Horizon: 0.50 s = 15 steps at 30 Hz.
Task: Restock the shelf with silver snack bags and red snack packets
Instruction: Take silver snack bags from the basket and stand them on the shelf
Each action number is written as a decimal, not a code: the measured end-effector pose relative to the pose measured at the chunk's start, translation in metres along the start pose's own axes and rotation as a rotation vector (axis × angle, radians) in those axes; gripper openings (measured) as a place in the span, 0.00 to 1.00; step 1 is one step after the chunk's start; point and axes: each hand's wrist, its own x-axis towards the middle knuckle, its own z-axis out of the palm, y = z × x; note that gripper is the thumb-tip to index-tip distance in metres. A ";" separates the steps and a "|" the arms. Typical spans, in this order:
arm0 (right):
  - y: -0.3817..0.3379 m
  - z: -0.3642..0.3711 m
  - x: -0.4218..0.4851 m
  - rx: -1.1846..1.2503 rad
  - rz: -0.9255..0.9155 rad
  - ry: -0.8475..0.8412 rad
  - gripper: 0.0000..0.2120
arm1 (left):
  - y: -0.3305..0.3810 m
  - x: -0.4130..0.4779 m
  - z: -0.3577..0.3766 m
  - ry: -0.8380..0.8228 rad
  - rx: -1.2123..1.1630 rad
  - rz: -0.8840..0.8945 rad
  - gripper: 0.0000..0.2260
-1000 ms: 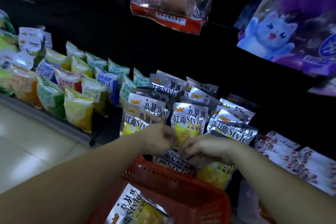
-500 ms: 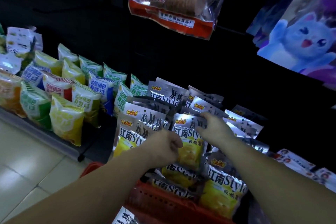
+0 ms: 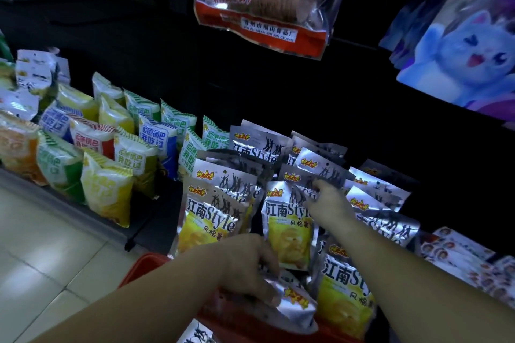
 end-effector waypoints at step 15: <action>-0.013 -0.072 -0.067 0.353 -0.276 -0.017 0.06 | 0.000 -0.025 -0.007 0.119 0.065 -0.066 0.14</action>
